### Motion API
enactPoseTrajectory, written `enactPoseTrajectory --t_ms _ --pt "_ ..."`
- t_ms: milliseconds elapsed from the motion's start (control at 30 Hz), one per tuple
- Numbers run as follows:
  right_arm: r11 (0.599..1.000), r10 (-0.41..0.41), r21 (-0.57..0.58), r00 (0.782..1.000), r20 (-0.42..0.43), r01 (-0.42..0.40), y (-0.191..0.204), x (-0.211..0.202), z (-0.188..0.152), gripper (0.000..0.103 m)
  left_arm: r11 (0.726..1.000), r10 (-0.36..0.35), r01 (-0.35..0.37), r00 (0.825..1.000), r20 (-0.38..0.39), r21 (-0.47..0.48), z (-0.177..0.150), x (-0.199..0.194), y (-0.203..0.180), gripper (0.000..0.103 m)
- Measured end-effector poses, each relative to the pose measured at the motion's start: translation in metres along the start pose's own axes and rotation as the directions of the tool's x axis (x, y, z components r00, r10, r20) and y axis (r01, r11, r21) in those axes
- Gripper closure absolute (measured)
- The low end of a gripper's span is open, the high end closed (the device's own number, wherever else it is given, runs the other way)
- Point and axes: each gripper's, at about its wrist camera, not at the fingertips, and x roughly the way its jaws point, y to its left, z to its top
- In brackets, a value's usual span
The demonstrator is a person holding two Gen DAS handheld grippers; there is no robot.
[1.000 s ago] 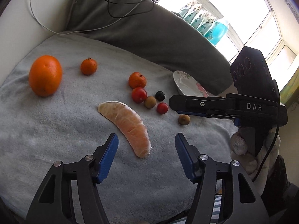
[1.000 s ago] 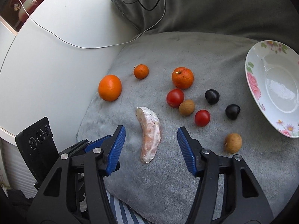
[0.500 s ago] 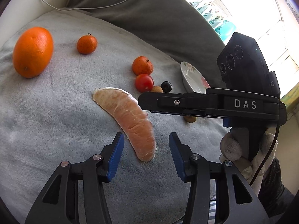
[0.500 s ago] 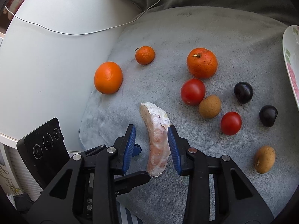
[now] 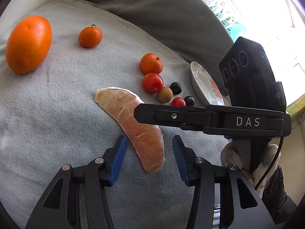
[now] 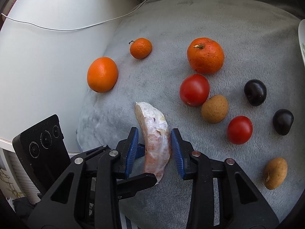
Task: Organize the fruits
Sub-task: 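Move the right tool to the peeled grapefruit segment and close on it, then lift the grapefruit segment with the right tool and carry it over the plate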
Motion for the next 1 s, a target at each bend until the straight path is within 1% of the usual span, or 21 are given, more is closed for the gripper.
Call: enactPoseTrajectory --t_ms 133,200,233,267,333,467,567,800,867,967,1000 --pt "1.000 -0.002 -0.002 1.000 -0.007 0.002 0.000 0.003 0.000 0.066 1.000 -0.002 0.002 1.000 -0.004 -0.004 0.007 0.012 -0.001 0.056" --pt "1.000 -0.005 0.005 1.000 -0.010 0.005 0.000 0.004 0.001 0.069 1.000 0.001 -0.001 1.000 -0.003 0.004 0.009 0.017 -0.004 0.056" --pt "1.000 -0.007 0.009 1.000 -0.012 0.007 -0.001 0.004 0.001 0.073 1.000 0.006 -0.006 1.000 -0.002 0.011 0.009 0.020 -0.004 0.056" --pt "1.000 -0.001 0.015 1.000 -0.013 0.001 -0.002 0.005 0.001 0.073 1.000 0.012 -0.012 1.000 -0.001 0.021 0.008 0.027 -0.009 0.056" --pt "1.000 0.002 0.020 1.000 -0.012 -0.002 -0.003 0.004 0.000 0.073 0.999 0.022 -0.022 1.000 0.003 0.041 0.005 0.029 -0.013 0.056" --pt "1.000 -0.014 0.010 1.000 -0.009 0.014 -0.002 0.002 0.000 0.073 0.999 0.027 -0.028 1.000 0.010 0.045 0.003 0.032 -0.016 0.056" --pt "1.000 -0.012 0.012 1.000 -0.006 0.012 -0.001 -0.001 -0.001 0.074 0.999 0.028 -0.029 0.999 0.018 0.040 -0.003 0.023 -0.013 0.060" --pt "1.000 -0.016 0.007 1.000 0.015 0.016 0.004 -0.009 -0.005 0.075 0.997 0.043 -0.045 0.998 0.037 0.065 -0.003 0.019 -0.021 0.060" --pt "1.000 -0.011 0.010 1.000 0.025 0.011 0.004 -0.013 -0.005 0.075 0.996 0.044 -0.047 0.998 0.044 0.074 -0.002 0.019 -0.028 0.060" --pt "1.000 -0.009 0.007 0.999 0.045 0.009 0.008 -0.021 -0.007 0.075 0.994 0.045 -0.050 0.997 0.057 0.095 -0.003 0.011 -0.033 0.060" --pt "1.000 -0.009 0.004 0.999 0.052 0.009 0.008 -0.025 -0.008 0.075 0.994 0.043 -0.049 0.997 0.061 0.101 -0.002 0.002 -0.031 0.060"
